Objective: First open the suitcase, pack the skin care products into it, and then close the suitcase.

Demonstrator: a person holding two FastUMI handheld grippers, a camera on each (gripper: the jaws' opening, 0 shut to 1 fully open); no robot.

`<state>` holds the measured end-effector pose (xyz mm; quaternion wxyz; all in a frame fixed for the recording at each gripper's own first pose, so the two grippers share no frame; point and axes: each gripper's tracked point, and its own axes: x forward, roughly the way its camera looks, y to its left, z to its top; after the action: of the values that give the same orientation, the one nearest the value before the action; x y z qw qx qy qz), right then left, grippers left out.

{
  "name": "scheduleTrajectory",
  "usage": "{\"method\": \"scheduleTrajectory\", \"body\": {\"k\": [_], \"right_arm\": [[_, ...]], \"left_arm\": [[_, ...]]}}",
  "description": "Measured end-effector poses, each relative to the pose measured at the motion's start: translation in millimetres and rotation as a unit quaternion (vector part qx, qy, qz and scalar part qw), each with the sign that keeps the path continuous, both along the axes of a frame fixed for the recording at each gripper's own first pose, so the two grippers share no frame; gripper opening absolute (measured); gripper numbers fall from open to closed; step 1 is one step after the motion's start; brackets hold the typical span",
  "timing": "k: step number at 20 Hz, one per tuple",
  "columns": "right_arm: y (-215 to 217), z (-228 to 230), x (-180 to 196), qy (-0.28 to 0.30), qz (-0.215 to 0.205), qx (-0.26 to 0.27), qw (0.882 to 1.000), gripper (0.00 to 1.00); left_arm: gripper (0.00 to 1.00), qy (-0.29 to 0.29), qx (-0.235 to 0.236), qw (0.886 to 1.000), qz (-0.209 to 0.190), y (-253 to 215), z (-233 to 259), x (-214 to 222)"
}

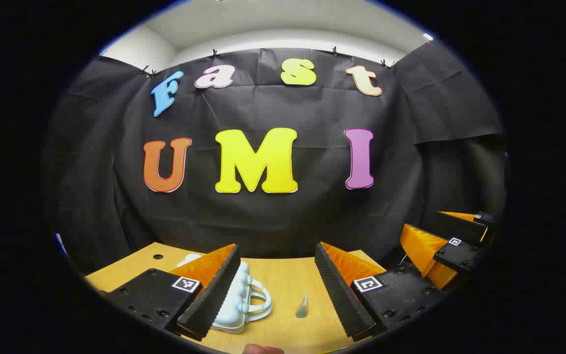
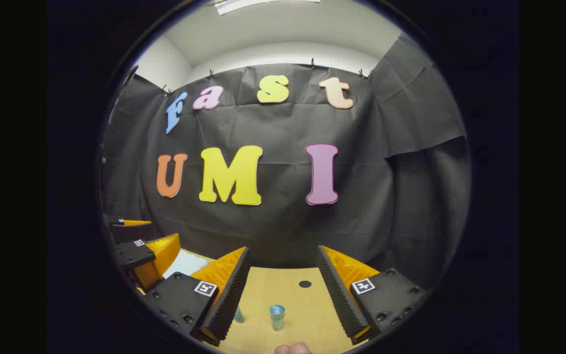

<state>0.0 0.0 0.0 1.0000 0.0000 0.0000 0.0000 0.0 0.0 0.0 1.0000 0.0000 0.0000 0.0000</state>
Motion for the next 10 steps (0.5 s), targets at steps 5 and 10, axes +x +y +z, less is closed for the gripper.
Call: {"method": "scheduleTrajectory", "body": {"k": [5,10], "right_arm": [[-6.2,-3.5,8.5,0.005,0.002,0.004,1.000,0.81],[-4.4,-3.7,13.7,0.007,0.007,0.007,1.000,0.81]], "left_arm": [[0.98,0.004,0.000,1.000,0.007,-2.2,-0.9,2.0],[0.98,0.008,0.005,1.000,0.009,-3.2,-3.3,6.0]]}}
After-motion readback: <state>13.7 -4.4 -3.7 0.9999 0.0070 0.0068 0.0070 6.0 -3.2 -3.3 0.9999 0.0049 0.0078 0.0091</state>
